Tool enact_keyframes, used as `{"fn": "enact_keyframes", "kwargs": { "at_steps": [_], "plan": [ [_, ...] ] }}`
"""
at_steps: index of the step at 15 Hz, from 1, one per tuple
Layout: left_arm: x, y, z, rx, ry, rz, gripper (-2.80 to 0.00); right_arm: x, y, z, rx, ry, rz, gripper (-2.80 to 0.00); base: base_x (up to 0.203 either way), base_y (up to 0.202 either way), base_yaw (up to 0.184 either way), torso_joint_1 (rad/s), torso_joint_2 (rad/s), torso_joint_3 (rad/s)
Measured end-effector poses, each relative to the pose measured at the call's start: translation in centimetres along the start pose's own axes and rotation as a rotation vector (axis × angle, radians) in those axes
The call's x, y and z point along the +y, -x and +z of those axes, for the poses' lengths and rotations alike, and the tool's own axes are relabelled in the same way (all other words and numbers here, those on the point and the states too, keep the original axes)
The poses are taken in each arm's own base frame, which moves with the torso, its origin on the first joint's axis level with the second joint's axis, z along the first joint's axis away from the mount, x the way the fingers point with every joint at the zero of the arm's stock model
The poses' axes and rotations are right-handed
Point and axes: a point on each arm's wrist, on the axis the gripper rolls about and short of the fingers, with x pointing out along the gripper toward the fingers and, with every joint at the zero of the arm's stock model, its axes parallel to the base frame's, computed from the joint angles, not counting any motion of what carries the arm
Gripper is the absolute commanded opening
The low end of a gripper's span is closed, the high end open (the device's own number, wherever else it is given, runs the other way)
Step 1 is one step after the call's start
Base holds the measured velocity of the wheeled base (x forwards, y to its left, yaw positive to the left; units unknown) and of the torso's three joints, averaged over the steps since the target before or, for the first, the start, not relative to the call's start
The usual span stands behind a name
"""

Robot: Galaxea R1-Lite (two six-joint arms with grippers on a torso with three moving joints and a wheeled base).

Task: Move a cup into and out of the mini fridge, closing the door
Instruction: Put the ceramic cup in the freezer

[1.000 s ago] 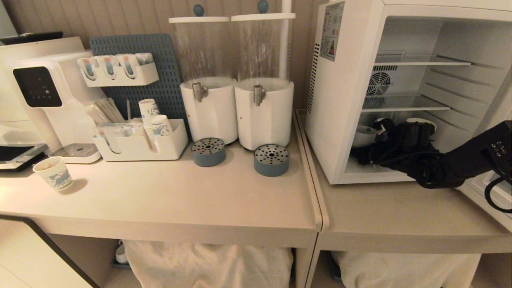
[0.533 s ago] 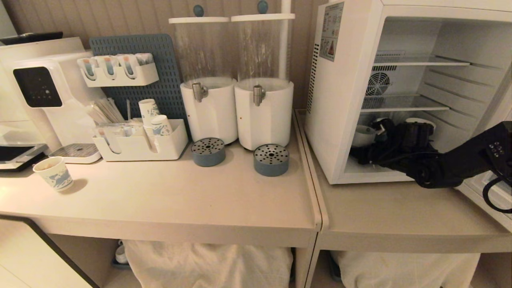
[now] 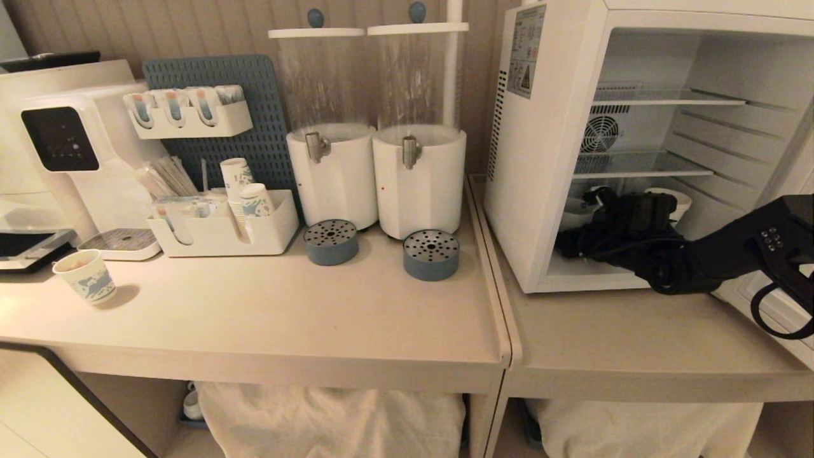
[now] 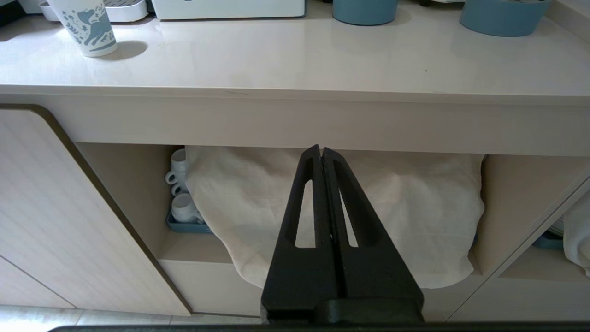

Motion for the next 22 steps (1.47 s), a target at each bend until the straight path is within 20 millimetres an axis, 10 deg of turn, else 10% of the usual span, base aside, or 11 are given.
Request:
{"fn": "enact_keyframes", "kwargs": {
  "at_steps": [22],
  "plan": [
    [0.0, 0.0, 0.0, 0.001, -0.001, 0.000, -2.80, 0.5, 2.5, -0.7, 0.044, -0.020, 0.012, 0.00, 0.000, 0.000, 0.000, 0.000, 0.00, 0.000]
  ]
}}
